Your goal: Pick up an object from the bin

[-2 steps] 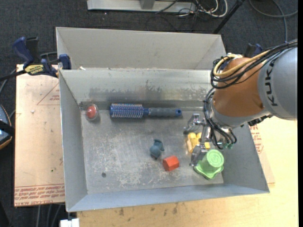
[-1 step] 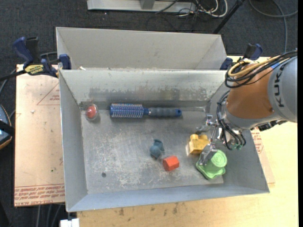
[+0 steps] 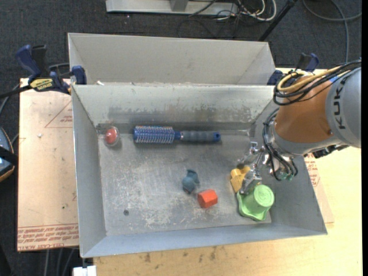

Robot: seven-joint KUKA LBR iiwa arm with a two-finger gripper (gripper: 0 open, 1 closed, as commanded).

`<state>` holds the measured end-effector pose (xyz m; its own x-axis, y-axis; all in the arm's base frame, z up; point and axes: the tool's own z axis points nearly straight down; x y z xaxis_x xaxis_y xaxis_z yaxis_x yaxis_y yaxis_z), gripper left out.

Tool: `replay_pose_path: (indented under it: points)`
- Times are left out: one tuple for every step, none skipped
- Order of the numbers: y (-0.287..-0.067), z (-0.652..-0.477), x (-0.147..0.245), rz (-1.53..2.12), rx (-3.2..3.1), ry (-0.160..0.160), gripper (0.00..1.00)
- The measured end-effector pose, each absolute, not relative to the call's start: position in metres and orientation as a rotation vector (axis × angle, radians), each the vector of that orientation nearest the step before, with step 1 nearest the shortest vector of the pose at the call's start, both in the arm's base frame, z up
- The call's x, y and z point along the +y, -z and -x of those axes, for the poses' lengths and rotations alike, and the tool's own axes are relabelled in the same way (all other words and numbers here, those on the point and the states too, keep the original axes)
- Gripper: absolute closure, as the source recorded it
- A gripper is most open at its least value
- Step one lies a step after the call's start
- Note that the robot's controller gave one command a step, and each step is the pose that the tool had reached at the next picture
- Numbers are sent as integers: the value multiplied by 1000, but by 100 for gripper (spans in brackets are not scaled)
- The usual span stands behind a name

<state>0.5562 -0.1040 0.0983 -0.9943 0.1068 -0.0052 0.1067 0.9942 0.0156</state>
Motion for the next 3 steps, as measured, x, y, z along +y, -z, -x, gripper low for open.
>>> replay_pose_path:
  points:
    - [-279,-591,-135,261,3119,5,100]
    - [-247,-532,-102,390,3121,-5,100]
    - [-248,-534,-103,387,3116,-2,0]
